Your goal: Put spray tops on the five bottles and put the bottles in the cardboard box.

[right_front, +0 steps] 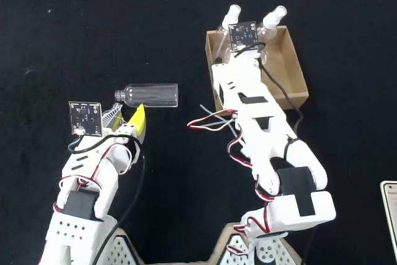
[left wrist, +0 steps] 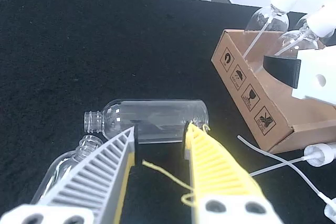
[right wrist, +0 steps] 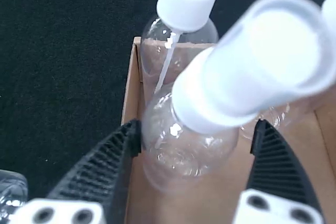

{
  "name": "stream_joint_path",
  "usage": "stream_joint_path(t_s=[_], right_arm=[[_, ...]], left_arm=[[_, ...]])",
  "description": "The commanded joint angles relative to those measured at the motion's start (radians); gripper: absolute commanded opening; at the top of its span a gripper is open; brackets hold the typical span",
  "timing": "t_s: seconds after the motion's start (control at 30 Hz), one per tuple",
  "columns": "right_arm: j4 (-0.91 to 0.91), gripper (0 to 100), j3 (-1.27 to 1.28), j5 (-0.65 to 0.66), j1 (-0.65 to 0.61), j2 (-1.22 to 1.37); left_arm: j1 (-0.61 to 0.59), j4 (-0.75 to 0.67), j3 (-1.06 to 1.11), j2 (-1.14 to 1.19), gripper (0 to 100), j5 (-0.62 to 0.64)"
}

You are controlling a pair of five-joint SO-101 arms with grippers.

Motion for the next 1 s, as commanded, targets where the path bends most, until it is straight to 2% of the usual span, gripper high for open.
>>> stream_joint_path(t_s=[0.0,0.1,0.87,0.97], right_arm=[[-0.014,35.8,-0.045,-0.009,-0.017,-0.013],[-0.012,40.6,-0.045,-0.009,-0.018,-0.013],[0.038,40.7,0.022,-0.009,-0.031,-0.153],[0.127,40.7,0.016,-0.009,-0.021,-0.205]], left_arm=[[0.001,-0.023,-0.008,-0.014,16,0.009],[0.001,-0.023,-0.008,-0.014,16,0.009],[0.001,-0.023,-0.008,-0.014,16,0.009],[0.001,-0.023,-0.008,-0.014,16,0.009]])
